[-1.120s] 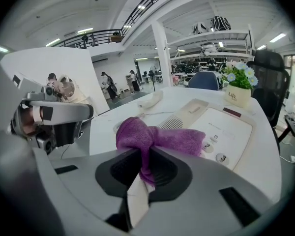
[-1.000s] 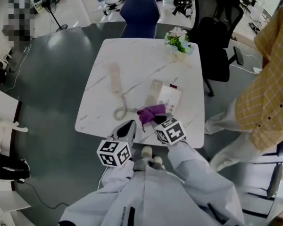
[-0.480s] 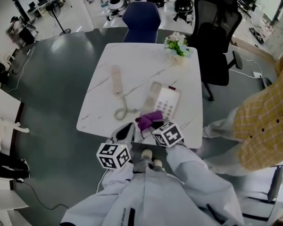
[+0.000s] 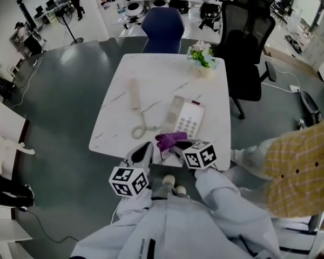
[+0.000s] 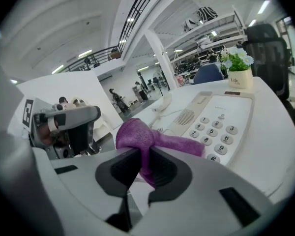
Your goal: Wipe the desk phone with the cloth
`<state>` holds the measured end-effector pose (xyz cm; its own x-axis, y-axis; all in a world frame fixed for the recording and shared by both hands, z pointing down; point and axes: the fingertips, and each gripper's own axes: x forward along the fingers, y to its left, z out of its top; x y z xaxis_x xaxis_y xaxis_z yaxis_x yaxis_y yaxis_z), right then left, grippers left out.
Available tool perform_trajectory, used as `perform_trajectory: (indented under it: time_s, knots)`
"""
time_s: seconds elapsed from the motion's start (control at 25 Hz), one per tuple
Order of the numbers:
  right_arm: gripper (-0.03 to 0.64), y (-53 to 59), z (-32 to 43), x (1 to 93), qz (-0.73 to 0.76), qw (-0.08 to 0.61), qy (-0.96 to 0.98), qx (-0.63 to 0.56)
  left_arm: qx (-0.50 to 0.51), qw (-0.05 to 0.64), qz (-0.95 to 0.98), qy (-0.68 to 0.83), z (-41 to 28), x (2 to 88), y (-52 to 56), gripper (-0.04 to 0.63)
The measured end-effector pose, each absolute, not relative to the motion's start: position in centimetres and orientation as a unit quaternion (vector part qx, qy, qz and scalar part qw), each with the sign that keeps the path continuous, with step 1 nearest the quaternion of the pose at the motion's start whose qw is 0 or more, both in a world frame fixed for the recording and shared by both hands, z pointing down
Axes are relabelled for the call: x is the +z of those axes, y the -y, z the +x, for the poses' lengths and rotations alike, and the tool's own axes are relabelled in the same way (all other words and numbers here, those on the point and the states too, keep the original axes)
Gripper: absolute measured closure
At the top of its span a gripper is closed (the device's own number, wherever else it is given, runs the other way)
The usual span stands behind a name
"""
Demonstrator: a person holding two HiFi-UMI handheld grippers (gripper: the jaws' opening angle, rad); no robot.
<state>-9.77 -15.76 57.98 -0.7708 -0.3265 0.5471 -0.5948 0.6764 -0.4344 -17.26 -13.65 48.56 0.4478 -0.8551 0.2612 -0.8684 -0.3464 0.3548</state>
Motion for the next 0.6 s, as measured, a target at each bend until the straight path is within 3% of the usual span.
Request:
perform_trajectory:
  time_s: [0.6]
  knots:
    - [0.583, 17.8, -3.5, 46.2, 0.342, 0.007, 0.898, 0.278, -0.002, 0.158, 0.861, 0.483, -17.0, 42.2, 16.1, 0.597]
